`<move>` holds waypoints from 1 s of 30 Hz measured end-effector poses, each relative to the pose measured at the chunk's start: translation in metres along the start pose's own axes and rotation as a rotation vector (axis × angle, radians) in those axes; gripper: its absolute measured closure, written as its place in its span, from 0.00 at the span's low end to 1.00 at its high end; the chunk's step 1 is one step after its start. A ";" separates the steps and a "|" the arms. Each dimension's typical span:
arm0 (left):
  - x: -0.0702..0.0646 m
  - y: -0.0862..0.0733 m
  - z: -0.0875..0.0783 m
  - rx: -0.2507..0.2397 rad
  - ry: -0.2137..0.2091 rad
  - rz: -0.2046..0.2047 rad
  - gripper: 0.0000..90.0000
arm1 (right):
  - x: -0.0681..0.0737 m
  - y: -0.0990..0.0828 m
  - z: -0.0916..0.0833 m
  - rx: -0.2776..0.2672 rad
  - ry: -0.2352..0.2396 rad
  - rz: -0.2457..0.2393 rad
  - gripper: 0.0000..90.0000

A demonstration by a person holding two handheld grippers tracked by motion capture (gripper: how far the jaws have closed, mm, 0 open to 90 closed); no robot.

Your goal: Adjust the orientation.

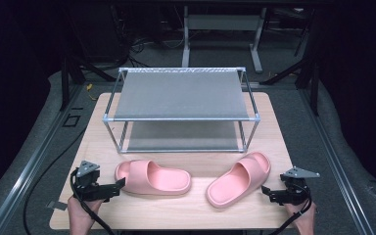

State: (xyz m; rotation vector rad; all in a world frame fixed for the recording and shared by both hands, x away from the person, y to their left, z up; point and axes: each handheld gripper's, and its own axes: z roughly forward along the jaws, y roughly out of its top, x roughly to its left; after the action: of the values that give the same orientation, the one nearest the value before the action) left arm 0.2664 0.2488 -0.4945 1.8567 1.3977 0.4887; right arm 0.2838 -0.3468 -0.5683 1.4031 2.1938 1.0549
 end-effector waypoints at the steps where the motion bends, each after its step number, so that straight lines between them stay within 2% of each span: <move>1: -0.003 0.002 0.002 0.005 -0.004 0.006 0.00 | 0.000 0.000 0.000 0.000 0.000 0.000 0.05; 3: -0.010 0.006 0.006 0.008 -0.013 0.015 0.00 | 0.000 0.000 0.000 0.001 -0.002 -0.003 0.05; 6: -0.021 0.013 0.012 0.024 -0.051 0.012 0.00 | 0.000 0.000 0.000 0.000 0.000 -0.005 0.05; 8: -0.026 0.016 0.016 0.028 -0.044 0.022 0.00 | 0.000 0.000 0.000 0.002 0.001 -0.008 0.05; 10: -0.035 0.021 0.022 0.030 -0.058 0.026 0.00 | 0.001 0.000 0.001 -0.003 -0.004 -0.013 0.05; 17: -0.052 0.027 0.040 0.064 -0.044 0.023 0.00 | 0.001 0.000 0.000 0.011 -0.002 -0.022 0.05; 19: -0.055 0.027 0.045 0.079 -0.016 0.053 0.00 | 0.001 0.001 0.000 0.010 -0.002 -0.020 0.05; 22: -0.055 0.025 0.050 0.105 0.020 0.090 0.00 | 0.001 0.001 0.000 0.010 -0.006 -0.019 0.05; 25: -0.054 0.020 0.052 0.120 0.045 0.109 0.00 | 0.001 0.001 0.000 0.010 -0.005 -0.020 0.05; 27: -0.051 0.018 0.051 0.122 0.035 0.115 0.00 | 0.001 0.000 0.001 -0.004 -0.003 -0.014 0.05; 30: -0.048 0.017 0.048 0.120 0.048 0.136 0.00 | 0.001 0.000 0.001 -0.001 -0.001 -0.012 0.05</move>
State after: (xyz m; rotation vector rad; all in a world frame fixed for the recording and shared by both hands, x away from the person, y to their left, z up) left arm 0.2941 0.1858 -0.5062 2.0588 1.3642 0.5308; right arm 0.2840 -0.3458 -0.5685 1.3885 2.1974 1.0512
